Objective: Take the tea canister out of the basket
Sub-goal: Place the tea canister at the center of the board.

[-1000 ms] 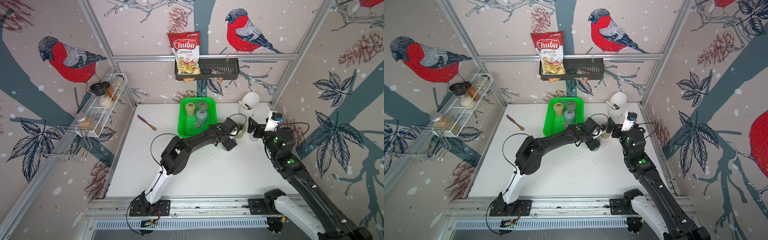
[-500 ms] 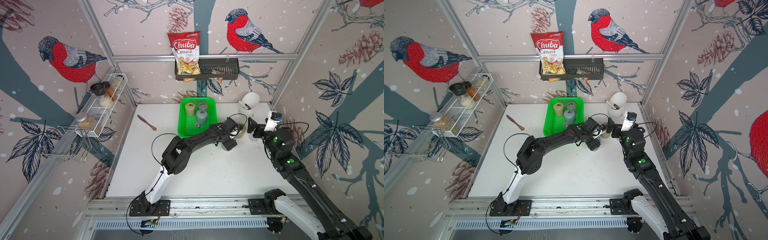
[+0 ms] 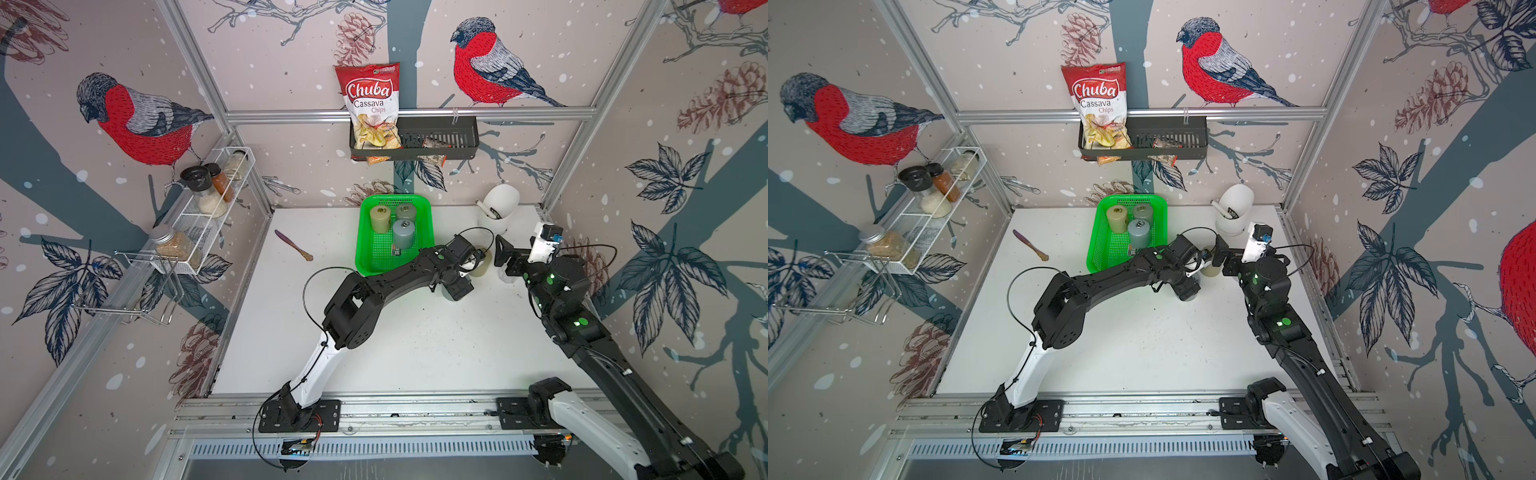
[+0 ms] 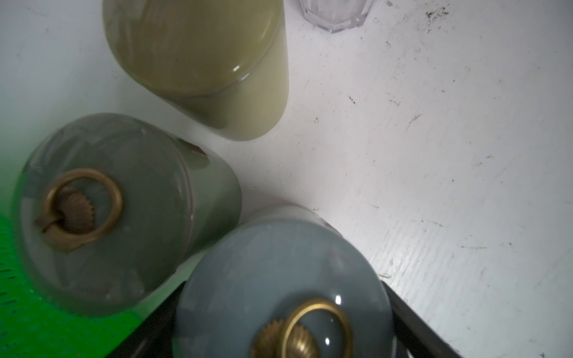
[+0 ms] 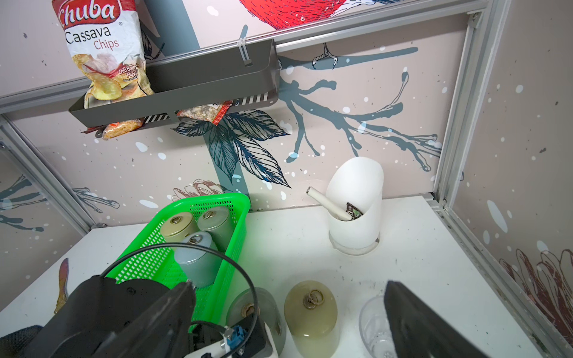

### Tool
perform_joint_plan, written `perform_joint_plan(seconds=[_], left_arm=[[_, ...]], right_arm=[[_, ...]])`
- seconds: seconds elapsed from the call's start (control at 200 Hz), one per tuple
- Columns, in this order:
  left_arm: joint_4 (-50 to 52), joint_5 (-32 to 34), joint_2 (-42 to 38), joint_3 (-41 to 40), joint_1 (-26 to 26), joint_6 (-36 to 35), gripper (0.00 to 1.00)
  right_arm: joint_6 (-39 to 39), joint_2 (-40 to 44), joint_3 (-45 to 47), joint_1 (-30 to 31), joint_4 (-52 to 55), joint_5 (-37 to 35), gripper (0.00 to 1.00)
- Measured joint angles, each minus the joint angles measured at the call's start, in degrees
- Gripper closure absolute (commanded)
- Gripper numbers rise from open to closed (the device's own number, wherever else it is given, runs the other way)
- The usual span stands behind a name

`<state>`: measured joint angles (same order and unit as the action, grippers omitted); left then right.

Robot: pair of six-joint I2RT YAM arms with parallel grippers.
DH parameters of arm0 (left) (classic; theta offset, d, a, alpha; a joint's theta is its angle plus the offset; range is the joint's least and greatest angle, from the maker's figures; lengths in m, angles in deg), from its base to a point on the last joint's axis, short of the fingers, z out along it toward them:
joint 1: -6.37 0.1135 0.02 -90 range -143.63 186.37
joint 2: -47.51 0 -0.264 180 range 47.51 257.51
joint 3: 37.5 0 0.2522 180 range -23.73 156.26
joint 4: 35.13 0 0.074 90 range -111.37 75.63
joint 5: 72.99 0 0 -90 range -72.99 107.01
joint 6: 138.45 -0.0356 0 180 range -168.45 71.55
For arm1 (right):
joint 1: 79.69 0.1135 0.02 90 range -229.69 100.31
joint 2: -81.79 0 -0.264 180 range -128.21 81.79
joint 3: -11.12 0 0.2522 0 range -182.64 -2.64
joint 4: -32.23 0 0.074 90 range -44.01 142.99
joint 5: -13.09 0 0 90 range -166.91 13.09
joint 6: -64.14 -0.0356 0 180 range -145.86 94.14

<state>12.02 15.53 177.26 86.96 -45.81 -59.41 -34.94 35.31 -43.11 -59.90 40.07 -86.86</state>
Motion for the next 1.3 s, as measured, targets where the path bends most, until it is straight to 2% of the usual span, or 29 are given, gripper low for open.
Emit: perform_joint_plan(seconds=[0.27,0.495,0.765,0.936,1.021,1.136,1.201,1.301], left_arm=[[-0.55,0.04,-1.2,0.0,0.0,-0.02,0.05],[-1.16,-0.11,-2.56,-0.37,0.0,0.0,0.05],[-4.87,-1.75,-12.11,-4.28,0.0,0.26,0.05],[-7.26,-0.17,-18.49,-6.64,0.44,1.38,0.04],[-9.22,2.45,-21.0,-8.26,2.56,3.41,0.05],[-11.26,6.38,-21.94,-9.09,8.28,7.58,0.05],[-11.45,9.42,-21.35,-8.68,11.17,9.84,0.04],[-11.8,10.43,-18.05,-5.46,14.27,11.96,0.04]], right_arm=[[0.0,0.11,0.04,0.0,0.0,0.61,0.0],[0.0,0.37,0.04,0.0,0.0,1.03,0.0],[0.0,1.07,0.13,-0.02,0.0,1.03,0.0],[0.0,1.09,0.31,-0.02,0.0,1.03,0.0],[0.0,0.94,0.31,-0.02,-0.02,1.05,0.0],[0.0,0.35,0.31,-0.02,-0.04,1.29,0.0],[0.0,-0.02,0.31,-0.02,-0.07,1.51,0.0],[0.0,-0.81,0.31,-0.02,-0.13,1.92,0.0]])
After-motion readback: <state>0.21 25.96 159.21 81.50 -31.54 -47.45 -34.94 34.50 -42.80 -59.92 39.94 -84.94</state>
